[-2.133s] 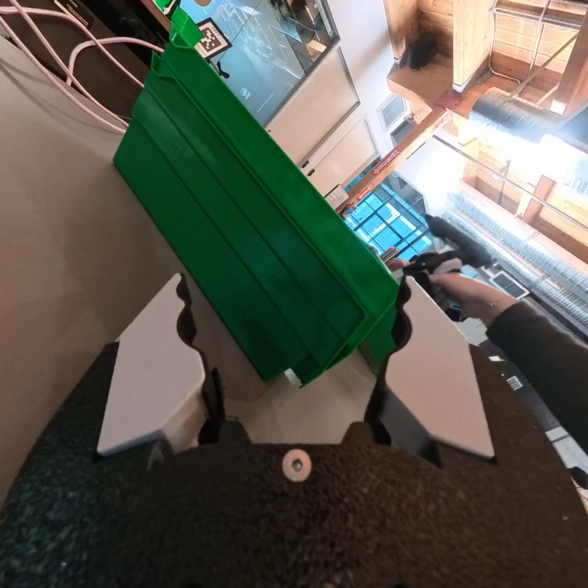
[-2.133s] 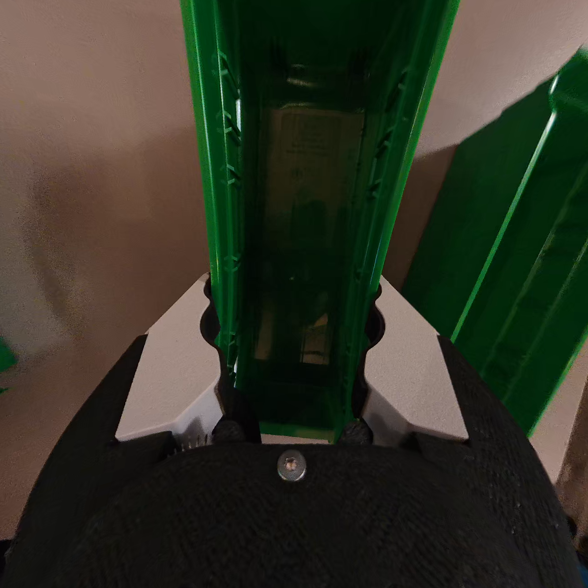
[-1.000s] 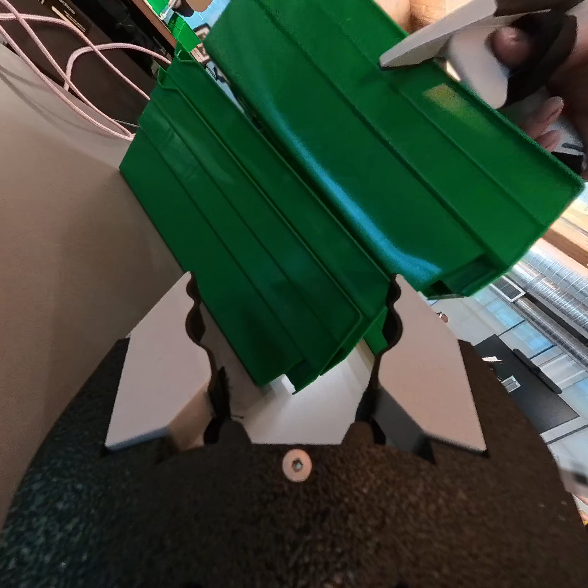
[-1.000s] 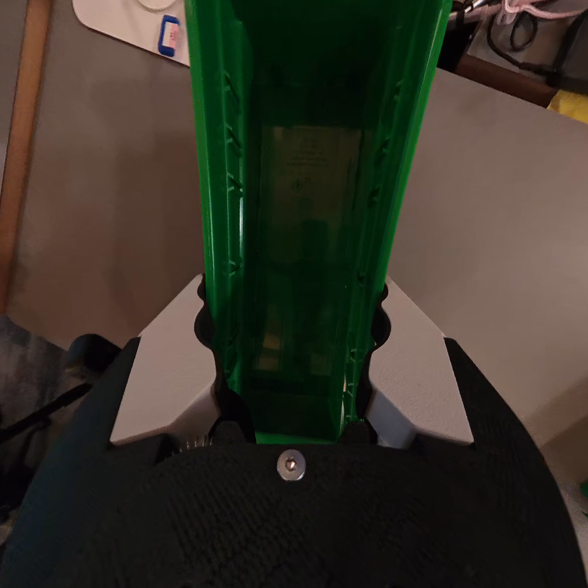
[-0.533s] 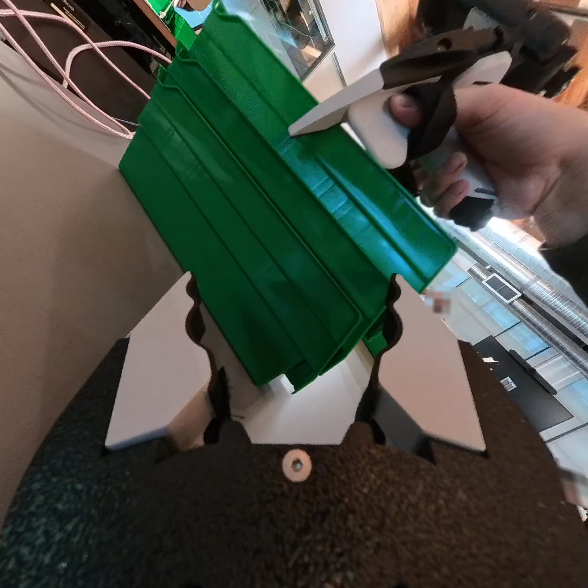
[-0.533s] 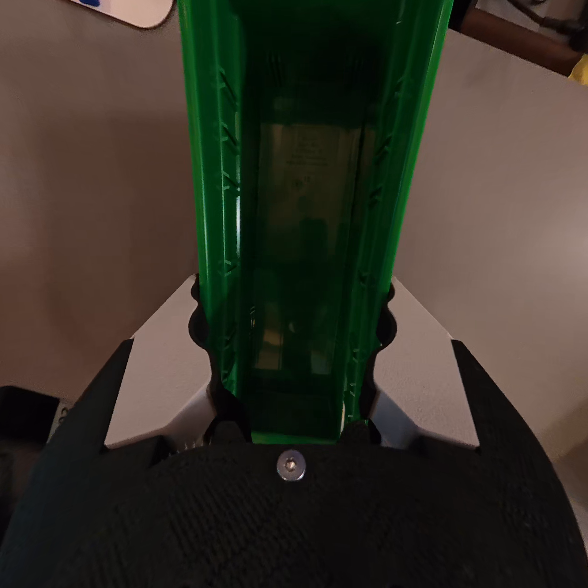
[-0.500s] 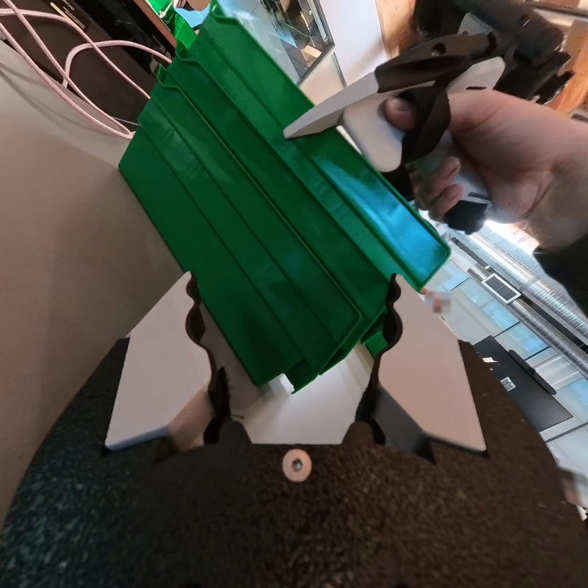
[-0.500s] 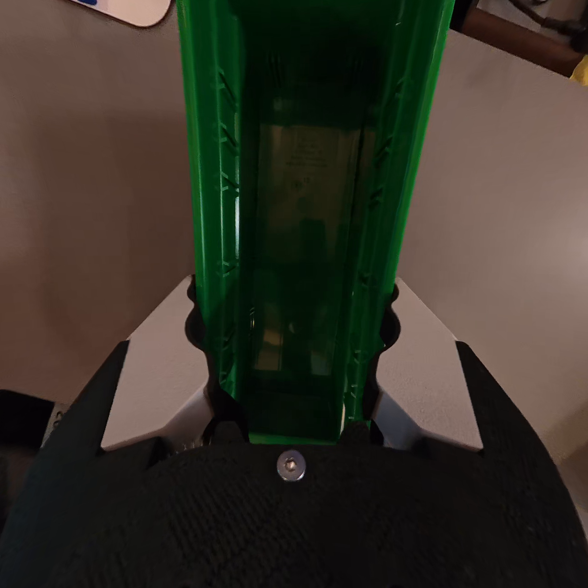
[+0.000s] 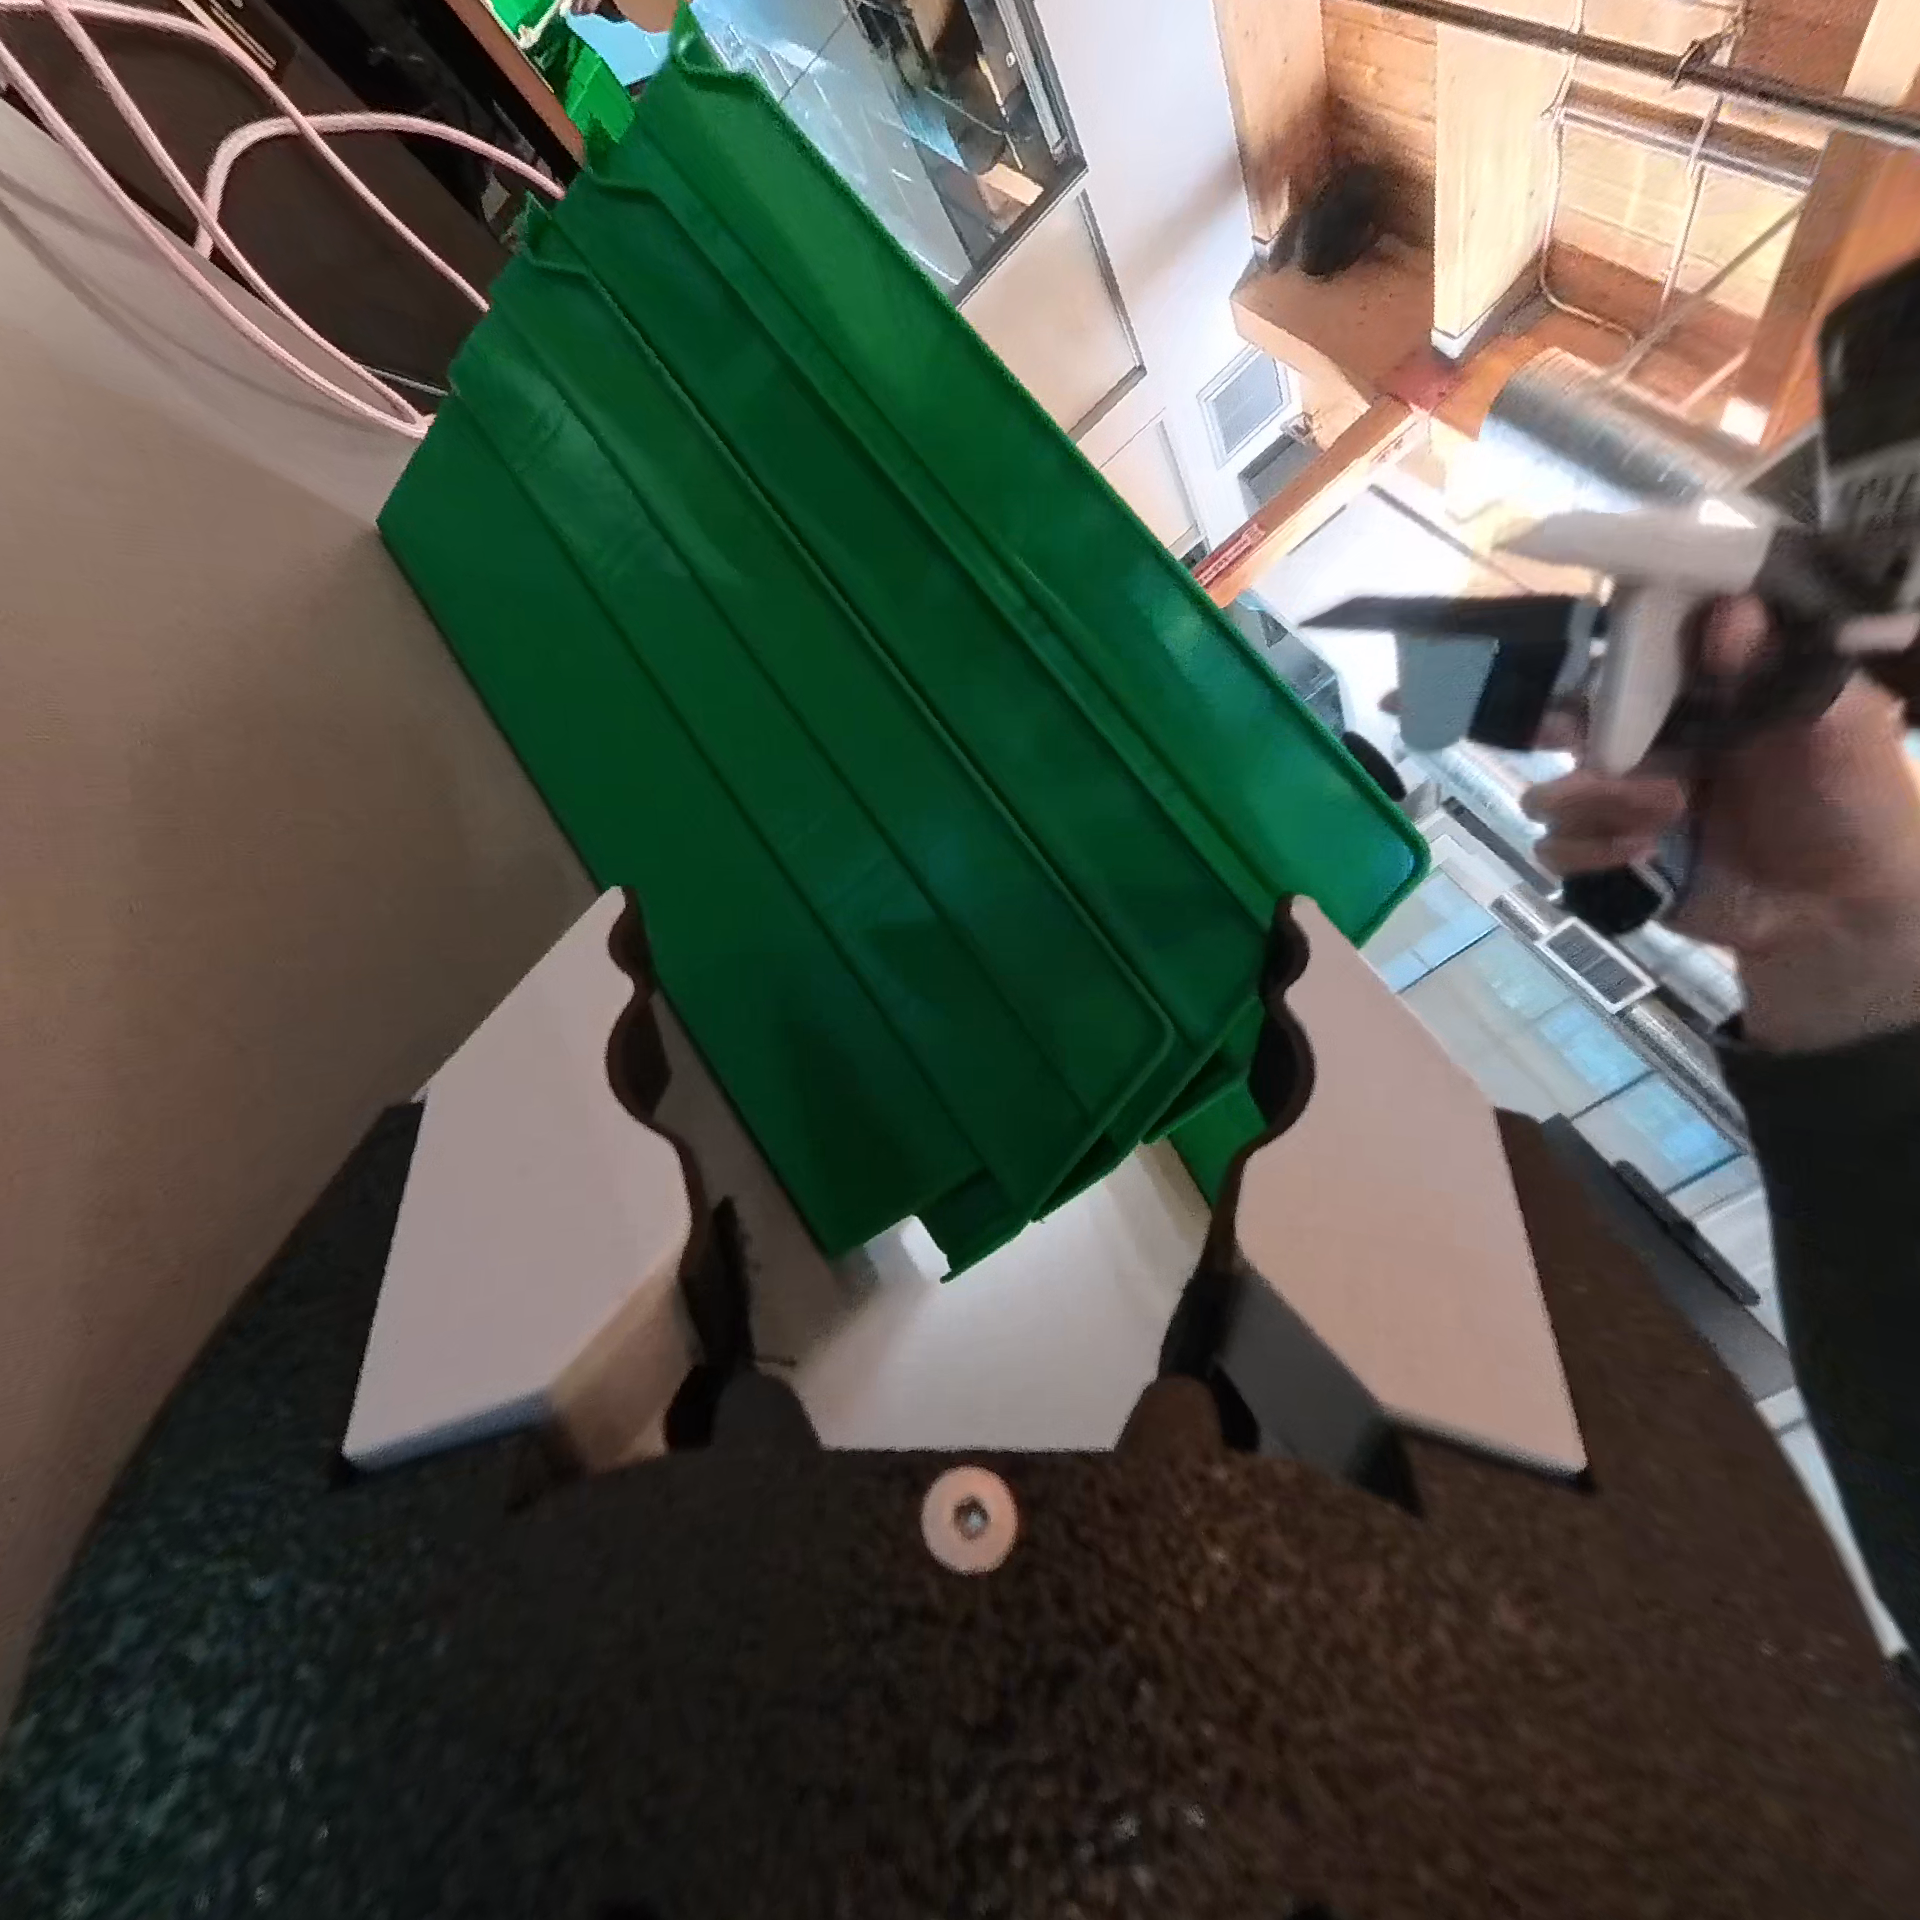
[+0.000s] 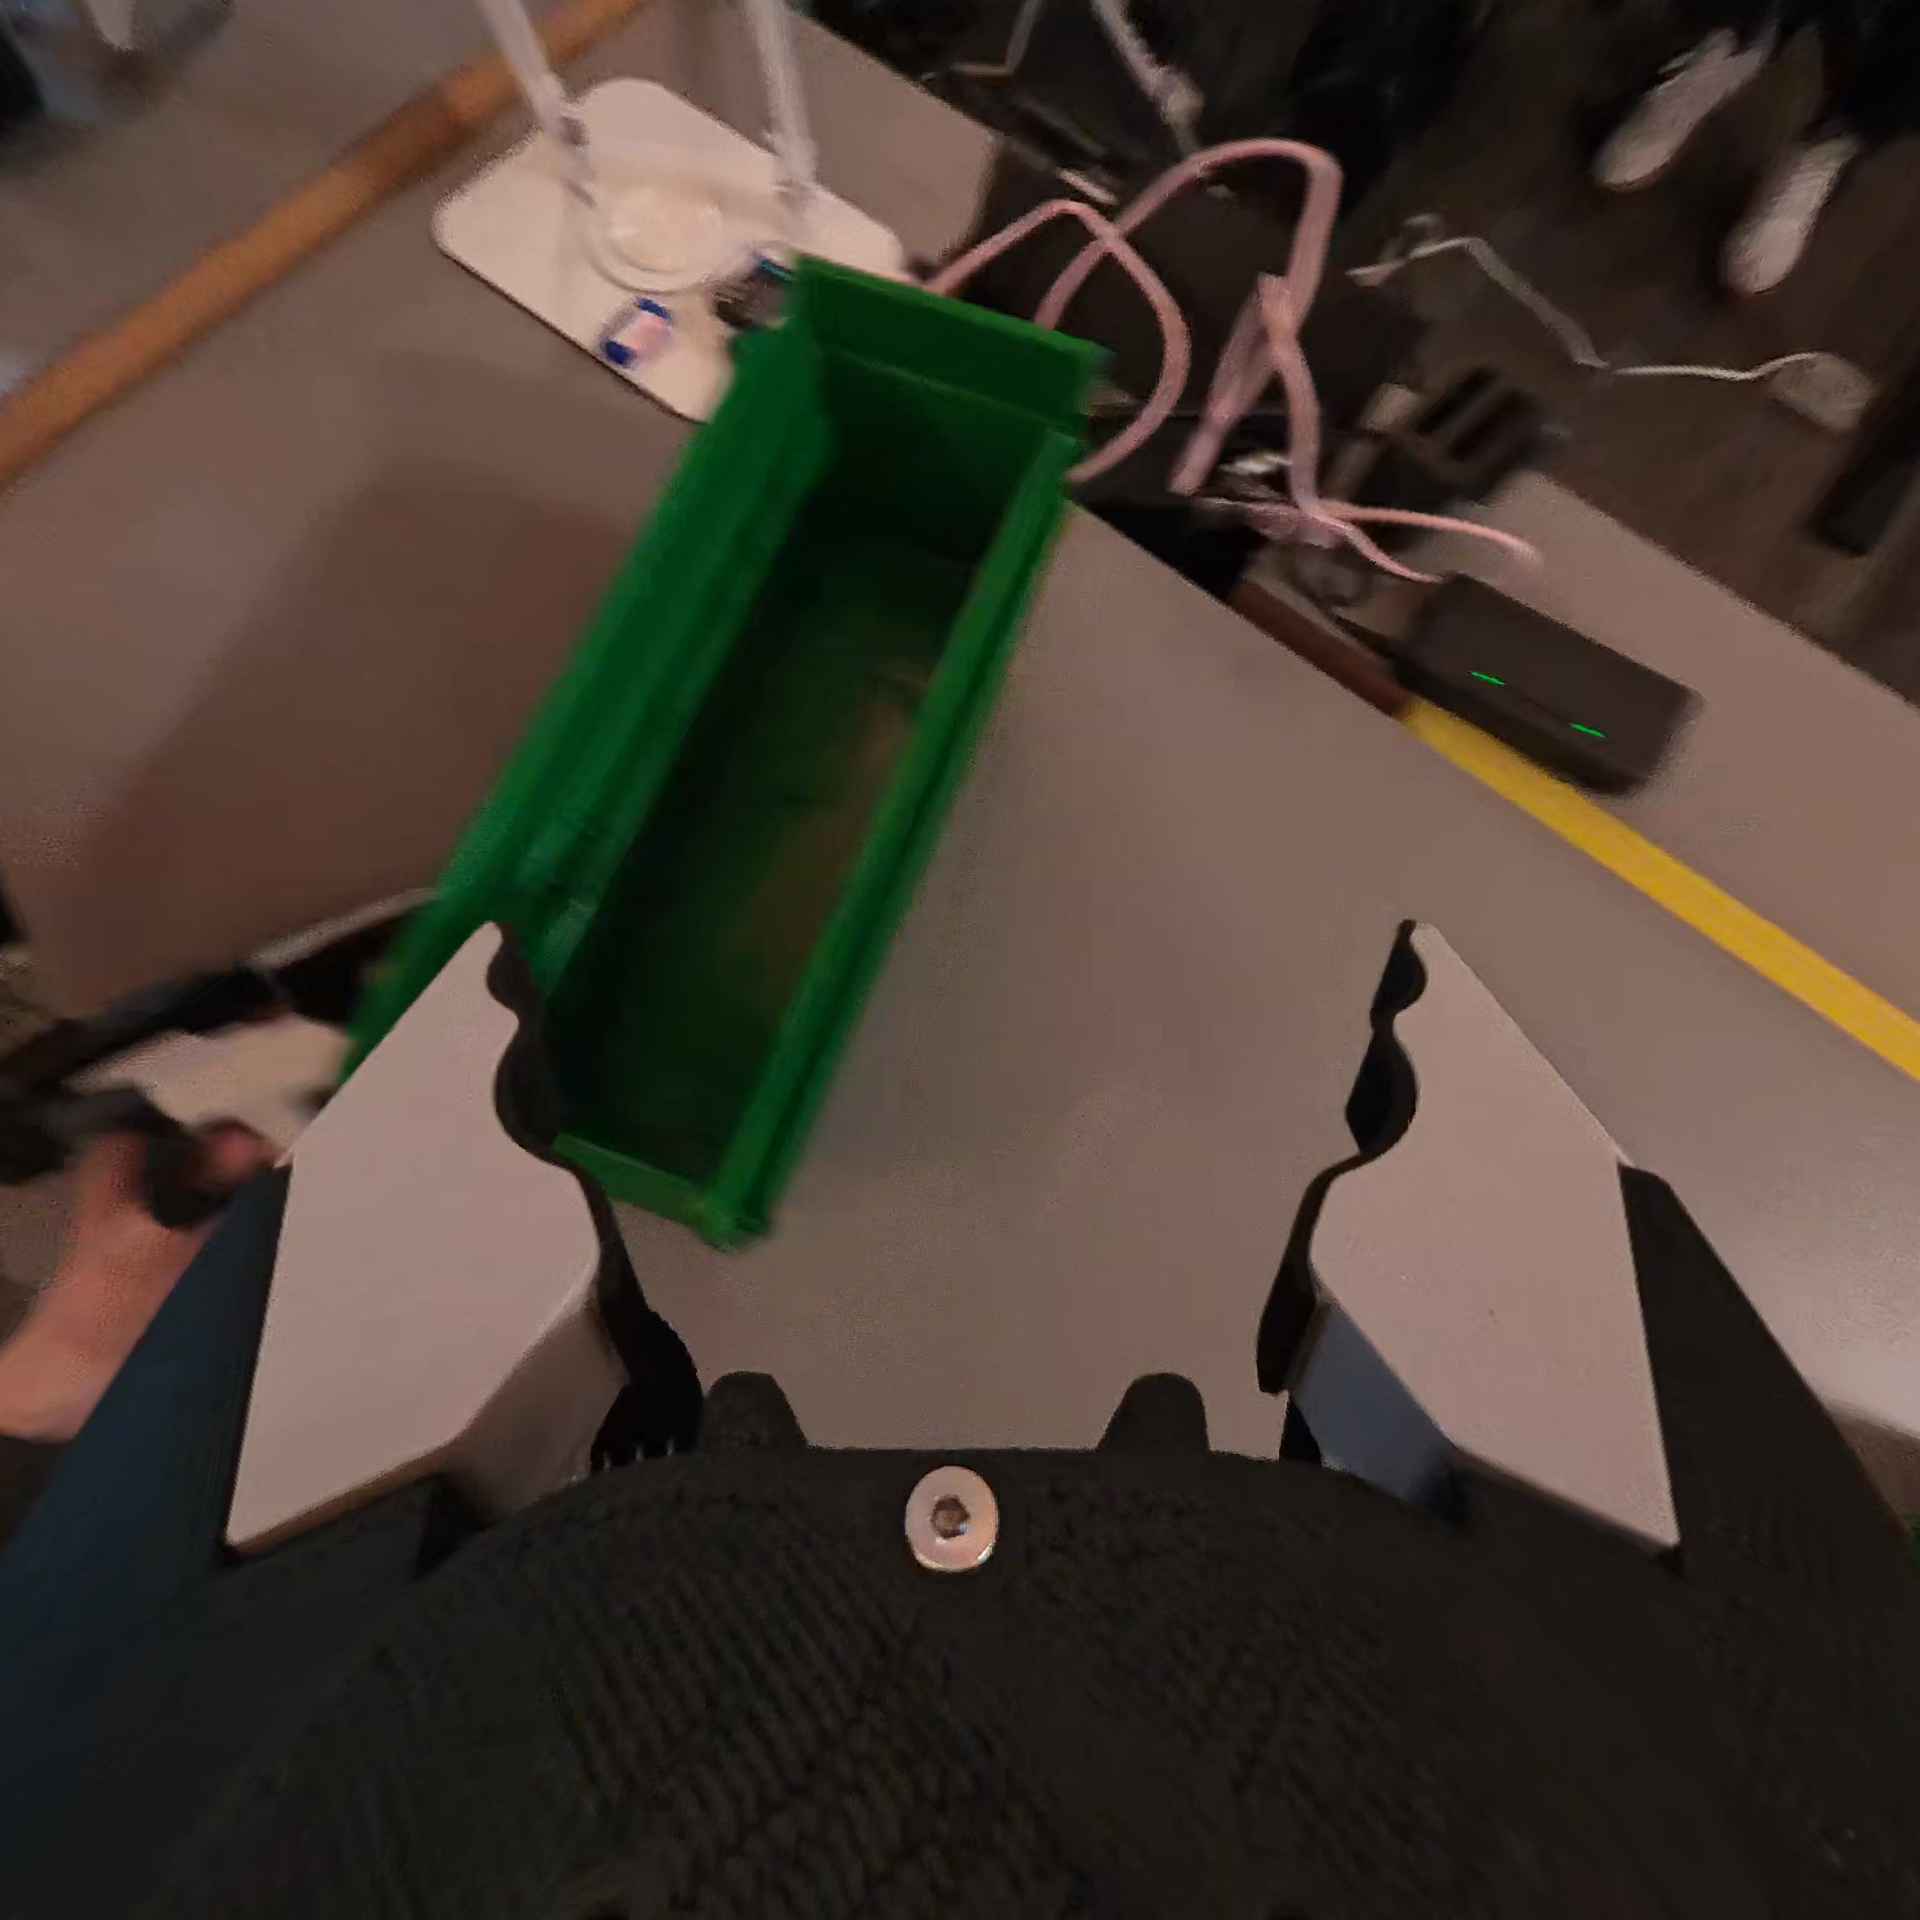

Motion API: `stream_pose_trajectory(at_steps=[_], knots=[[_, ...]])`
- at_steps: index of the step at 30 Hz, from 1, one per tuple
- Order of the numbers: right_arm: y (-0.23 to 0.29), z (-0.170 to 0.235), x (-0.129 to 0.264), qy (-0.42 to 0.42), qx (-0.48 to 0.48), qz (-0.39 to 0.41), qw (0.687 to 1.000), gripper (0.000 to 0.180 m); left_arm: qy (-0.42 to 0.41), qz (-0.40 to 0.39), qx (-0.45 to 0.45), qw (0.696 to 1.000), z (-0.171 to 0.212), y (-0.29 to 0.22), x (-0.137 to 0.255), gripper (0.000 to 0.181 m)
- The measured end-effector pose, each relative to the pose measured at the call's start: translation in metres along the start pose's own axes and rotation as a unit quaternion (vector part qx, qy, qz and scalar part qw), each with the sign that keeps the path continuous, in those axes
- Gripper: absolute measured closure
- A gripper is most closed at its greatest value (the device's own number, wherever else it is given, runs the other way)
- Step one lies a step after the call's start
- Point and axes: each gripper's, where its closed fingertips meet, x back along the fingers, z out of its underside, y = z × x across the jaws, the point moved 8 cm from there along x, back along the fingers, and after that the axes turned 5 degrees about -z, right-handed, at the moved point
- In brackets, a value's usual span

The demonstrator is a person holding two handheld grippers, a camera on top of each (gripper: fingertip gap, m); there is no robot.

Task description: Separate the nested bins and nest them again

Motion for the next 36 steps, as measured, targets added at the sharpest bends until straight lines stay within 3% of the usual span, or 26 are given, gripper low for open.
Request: stream_pose_trajectory(at_steps=[1, 4, 8, 11, 13, 17, 19, 24, 26, 28, 31, 36], knots=[[-0.02, 0.014, 0.016, -0.005, 0.002, 0.022, 1.0, 0.025, 0.0, 0.0, 0.0, 1.0, 0.0, 0.0, 0.0, 0.067], [-0.094, 0.057, 0.067, -0.037, -0.028, 0.124, 0.991, 0.025, 0.003, -0.003, -0.005, 1.0, 0.001, -0.001, -0.001, 0.067], [-0.196, 0.13, 0.12, -0.015, -0.161, 0.208, 0.965, 0.024, 0.002, -0.009, -0.011, 1.0, 0.002, 0.0, -0.001, 0.066], [-0.249, 0.202, 0.128, 0.089, -0.266, 0.225, 0.933, 0.019, -0.002, -0.011, -0.007, 1.0, 0.001, 0.0, -0.001, 0.066], [-0.273, 0.235, 0.13, 0.109, -0.297, 0.24, 0.918, 0.019, -0.004, -0.008, 0.004, 1.0, 0.001, 0.002, -0.001, 0.067], [-0.301, 0.266, 0.126, 0.129, -0.342, 0.236, 0.901, 0.02, -0.009, -0.004, 0.019, 1.0, -0.001, 0.004, 0.0, 0.067], [-0.309, 0.28, 0.123, 0.168, -0.362, 0.231, 0.887, 0.021, -0.002, -0.014, 0.019, 1.0, 0.0, 0.005, -0.001, 0.079], [-0.308, 0.275, 0.117, 0.181, -0.388, 0.165, 0.888, 0.062, 0.005, -0.018, 0.016, 1.0, 0.002, 0.005, -0.003, 0.084], [-0.307, 0.273, 0.119, 0.183, -0.394, 0.163, 0.886, 0.075, 0.001, 0.001, 0.017, 1.0, 0.001, 0.003, -0.002, 0.073], [-0.308, 0.274, 0.123, 0.172, -0.416, 0.171, 0.877, 0.081, -0.004, 0.05, 0.018, 0.999, 0.001, -0.004, -0.002, 0.056], [-0.306, 0.271, 0.13, 0.156, -0.436, 0.175, 0.869, 0.085, 0.007, 0.063, 0.012, 0.998, 0.003, -0.007, -0.003, 0.042], [-0.263, 0.201, 0.128, 0.131, -0.373, 0.131, 0.909, 0.084, 0.004, 0.072, 0.005, 0.997, 0.004, -0.011, -0.003, 0.04]])
